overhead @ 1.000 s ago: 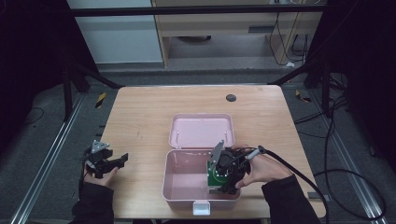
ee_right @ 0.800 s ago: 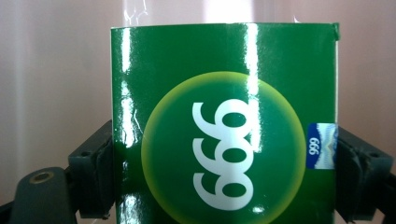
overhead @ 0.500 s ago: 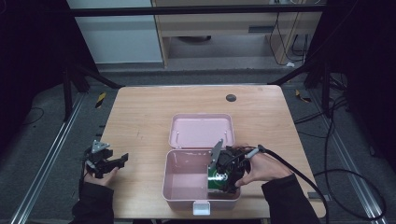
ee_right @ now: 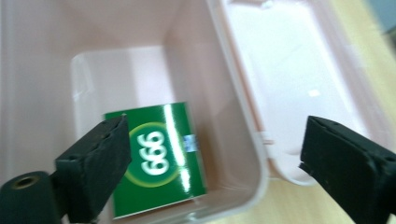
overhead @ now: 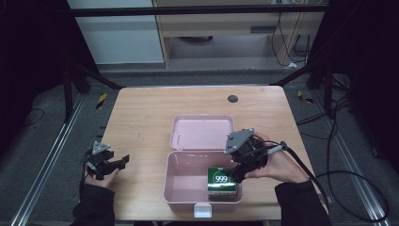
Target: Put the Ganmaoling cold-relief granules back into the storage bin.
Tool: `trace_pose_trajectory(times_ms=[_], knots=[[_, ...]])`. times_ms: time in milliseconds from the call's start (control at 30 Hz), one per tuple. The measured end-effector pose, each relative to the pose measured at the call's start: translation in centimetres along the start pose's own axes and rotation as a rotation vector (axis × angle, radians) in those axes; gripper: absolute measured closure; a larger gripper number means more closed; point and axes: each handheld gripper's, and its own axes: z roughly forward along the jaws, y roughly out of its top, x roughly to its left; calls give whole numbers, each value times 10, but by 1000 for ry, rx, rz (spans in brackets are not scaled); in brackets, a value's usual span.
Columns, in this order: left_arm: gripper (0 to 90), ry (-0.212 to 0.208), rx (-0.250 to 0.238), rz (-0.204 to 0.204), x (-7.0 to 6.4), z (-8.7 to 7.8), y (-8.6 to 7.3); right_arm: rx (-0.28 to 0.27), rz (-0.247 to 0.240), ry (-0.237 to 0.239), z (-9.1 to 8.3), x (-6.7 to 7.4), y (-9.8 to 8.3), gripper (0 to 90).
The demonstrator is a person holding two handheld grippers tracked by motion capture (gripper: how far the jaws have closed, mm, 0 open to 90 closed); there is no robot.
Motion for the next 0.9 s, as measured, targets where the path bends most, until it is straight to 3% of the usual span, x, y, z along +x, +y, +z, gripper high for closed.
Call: trace_pose_trajectory(times_ms=[33,167,367,400,500,533,600,667,733,833,867,900], knots=[[306,0,0,0,0,0,0,-25,12,-39,-5,-2,-1,66],[306,0,1,0,0,0,0,-89,71,-77,-15,-5,-10,72],[306,0,-1,0,-1,0,0,-174,192,-199,-28,-12,-34,70],[306,0,-1,1,-1,0,0,-174,192,-199,-28,-12,-34,70],[305,2,-1,2,-1,0,0,-253,282,-280,-34,-15,-49,68],[305,1,-2,0,-1,0,0,-324,349,-338,-37,-17,-61,68],[305,1,0,1,-1,0,0,-346,374,-360,-38,-17,-65,74],[304,2,-2,2,-1,0,0,-399,471,-436,-38,-20,-84,69],[303,2,-3,3,-1,0,0,-404,492,-449,-37,-20,-88,65],[298,5,-7,3,-1,0,0,-398,561,-520,-31,-21,-108,72],[296,5,-7,4,-1,0,0,-393,601,-565,-27,-22,-118,87],[294,5,-8,3,-1,0,-1,-369,621,-577,-25,-23,-123,79]])
